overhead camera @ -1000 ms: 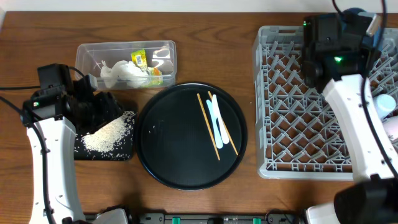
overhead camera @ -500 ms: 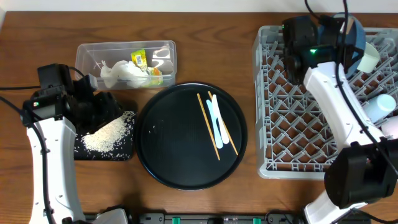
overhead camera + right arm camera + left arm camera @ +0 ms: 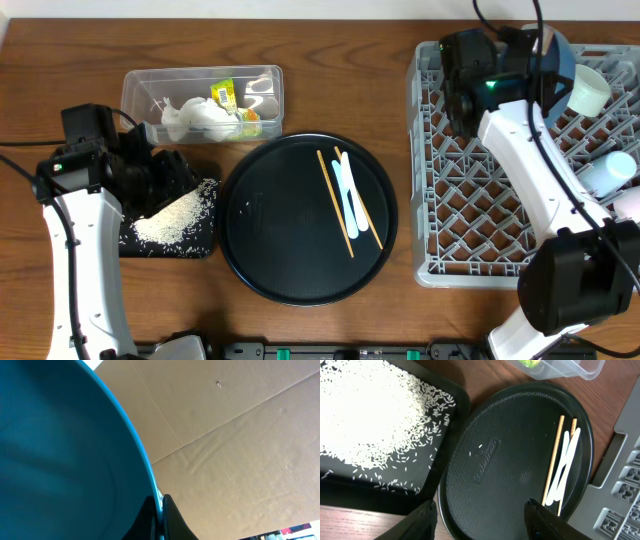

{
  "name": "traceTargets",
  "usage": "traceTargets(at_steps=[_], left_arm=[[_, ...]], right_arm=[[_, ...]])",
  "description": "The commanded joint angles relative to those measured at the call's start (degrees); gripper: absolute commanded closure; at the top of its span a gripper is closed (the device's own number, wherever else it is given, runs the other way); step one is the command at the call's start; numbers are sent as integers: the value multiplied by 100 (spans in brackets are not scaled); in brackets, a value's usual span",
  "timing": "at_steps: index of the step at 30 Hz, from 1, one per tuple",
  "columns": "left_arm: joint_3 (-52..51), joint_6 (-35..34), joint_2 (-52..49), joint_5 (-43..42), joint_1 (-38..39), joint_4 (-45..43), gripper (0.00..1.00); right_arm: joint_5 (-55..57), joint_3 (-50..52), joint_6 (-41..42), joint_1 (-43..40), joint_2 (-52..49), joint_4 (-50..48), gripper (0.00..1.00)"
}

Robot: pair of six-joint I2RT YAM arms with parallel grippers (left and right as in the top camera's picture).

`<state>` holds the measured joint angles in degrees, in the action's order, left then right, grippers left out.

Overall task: Sort waste into correct bins and load items into the dishwasher rack
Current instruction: 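Lower the blue bowl upright into the rack and release it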

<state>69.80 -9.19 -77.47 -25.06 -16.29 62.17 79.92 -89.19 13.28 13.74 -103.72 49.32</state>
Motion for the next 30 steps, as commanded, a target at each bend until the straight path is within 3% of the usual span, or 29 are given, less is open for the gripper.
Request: traceTargets(at_steps=[1,12,30], left_arm=[[26,28,31,50,2,7,43],[26,28,31,48,2,81,43],[26,26,31,48,2,153,43]], right_arm=[[208,-52,-70,188,-98,85,99],[264,63,-74,289,-98,297,99],[317,68,-809,546,-98,280,99]])
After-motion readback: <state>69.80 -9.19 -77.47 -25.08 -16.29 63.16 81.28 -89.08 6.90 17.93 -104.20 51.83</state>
